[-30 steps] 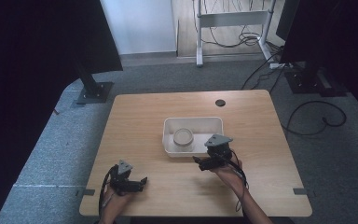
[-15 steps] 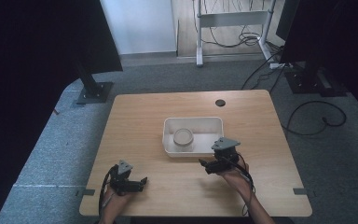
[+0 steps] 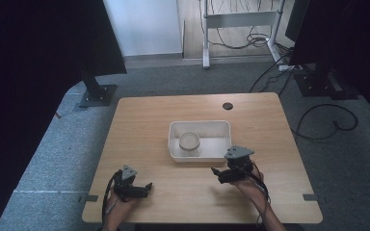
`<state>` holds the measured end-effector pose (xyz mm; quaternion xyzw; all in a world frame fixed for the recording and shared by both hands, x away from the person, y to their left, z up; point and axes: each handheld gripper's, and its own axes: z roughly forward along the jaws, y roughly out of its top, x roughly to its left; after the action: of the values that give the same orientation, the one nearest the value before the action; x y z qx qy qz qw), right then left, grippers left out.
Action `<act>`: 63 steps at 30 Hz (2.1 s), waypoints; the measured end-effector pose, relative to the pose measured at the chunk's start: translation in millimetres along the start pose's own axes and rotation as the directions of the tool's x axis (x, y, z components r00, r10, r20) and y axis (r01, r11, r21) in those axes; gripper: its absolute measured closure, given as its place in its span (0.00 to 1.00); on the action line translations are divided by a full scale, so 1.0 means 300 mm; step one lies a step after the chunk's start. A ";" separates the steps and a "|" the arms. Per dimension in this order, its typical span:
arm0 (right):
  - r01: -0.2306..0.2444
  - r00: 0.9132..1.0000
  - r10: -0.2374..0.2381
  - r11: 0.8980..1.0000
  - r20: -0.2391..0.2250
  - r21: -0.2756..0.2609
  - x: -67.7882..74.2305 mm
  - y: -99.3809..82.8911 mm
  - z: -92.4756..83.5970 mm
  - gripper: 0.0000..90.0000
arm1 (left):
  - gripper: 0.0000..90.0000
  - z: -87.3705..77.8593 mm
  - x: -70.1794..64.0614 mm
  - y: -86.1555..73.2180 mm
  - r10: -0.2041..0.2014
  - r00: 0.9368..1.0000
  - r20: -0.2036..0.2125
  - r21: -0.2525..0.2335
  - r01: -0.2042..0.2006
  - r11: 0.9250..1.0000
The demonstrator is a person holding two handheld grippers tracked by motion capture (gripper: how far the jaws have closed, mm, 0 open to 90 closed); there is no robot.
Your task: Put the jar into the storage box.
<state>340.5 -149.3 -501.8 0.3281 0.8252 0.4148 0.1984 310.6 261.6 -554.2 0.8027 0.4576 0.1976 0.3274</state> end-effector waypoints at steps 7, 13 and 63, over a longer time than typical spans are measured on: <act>-0.010 1.000 0.010 1.000 0.014 0.006 -0.014 -0.025 -0.018 0.04 | 0.01 0.000 0.000 0.000 -0.001 1.000 -0.001 0.000 0.001 1.000; -0.023 0.999 0.023 1.000 0.028 0.010 -0.028 -0.049 -0.037 0.04 | 0.01 0.000 -0.001 0.000 -0.002 1.000 -0.002 0.000 0.002 1.000; -0.149 0.978 0.127 0.981 0.164 0.128 -0.102 -0.298 -0.155 0.04 | 0.01 -0.002 -0.002 -0.002 -0.006 1.000 -0.006 0.000 0.006 1.000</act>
<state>300.5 -236.1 -546.0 0.4289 0.8094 0.3421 0.2093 309.6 261.4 -554.2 0.8008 0.4610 0.1989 0.3266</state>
